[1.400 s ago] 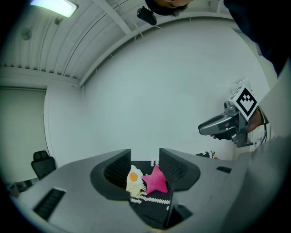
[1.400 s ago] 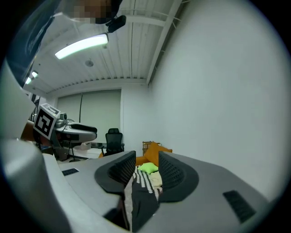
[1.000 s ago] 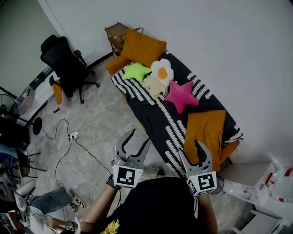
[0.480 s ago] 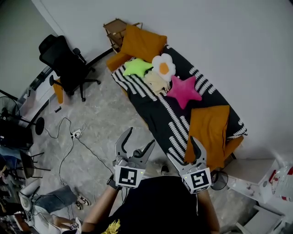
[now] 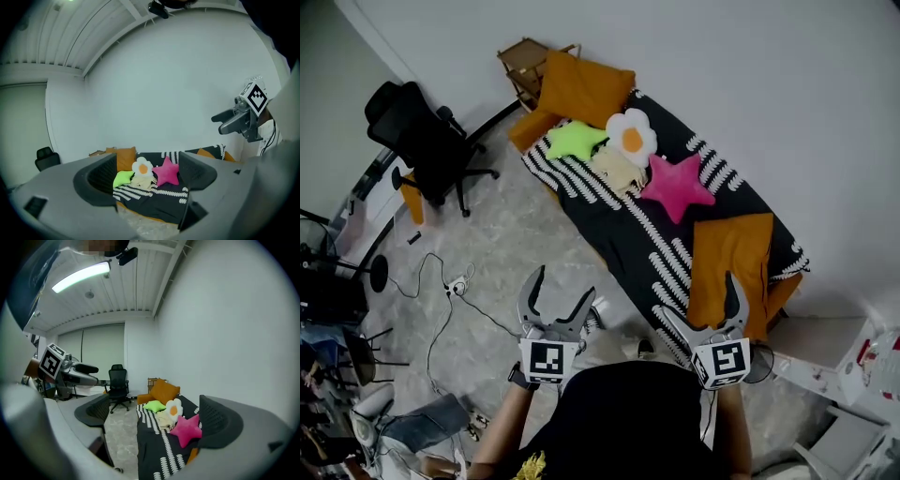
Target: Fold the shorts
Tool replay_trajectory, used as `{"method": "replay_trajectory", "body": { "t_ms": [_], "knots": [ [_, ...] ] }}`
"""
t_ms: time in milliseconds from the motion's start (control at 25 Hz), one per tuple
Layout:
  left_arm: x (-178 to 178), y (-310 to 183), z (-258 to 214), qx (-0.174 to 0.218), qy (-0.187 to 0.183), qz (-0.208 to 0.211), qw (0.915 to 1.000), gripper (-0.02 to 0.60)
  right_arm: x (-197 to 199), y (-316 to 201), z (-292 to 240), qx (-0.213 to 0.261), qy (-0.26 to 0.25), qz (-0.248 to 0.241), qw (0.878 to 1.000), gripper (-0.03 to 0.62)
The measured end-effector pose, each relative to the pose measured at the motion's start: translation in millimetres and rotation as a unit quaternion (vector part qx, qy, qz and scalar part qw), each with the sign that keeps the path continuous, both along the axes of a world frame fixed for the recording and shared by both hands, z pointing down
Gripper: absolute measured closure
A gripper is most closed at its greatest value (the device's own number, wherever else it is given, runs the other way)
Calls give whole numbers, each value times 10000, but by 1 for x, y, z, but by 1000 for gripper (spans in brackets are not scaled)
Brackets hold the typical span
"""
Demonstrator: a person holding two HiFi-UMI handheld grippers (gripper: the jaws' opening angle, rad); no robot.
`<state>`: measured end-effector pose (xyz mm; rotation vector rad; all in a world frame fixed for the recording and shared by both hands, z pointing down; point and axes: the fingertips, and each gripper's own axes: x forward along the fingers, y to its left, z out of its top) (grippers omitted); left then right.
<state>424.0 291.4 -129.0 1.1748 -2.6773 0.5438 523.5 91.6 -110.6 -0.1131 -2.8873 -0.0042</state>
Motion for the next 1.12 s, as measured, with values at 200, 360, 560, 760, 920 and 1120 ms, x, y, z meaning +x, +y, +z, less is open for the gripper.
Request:
{"method": "replay_trajectory", "body": {
  "t_ms": [200,360,560,760,920,1120],
  "knots": [
    [-59,39,-4,131,129,55,9998,186,-49,42,-10,8,175,218,9996,-4],
    [-108,82,5,112,47,169,9998,186,-85,93,-13,39,354,293,9989,-4],
    [-170,142,39,193,325,169,9991,186,-142,143,-9,222,503,489,9973,-3],
    [-210,204,80,-43,567,109,9983,186,-185,194,19,277,842,473,9949,8],
    [-239,227,91,-9,669,-118,9977,186,-219,215,38,243,1091,232,9935,20],
    [-278,223,102,133,803,-335,9961,186,-281,212,65,397,1313,-35,9905,45]
  ]
}}
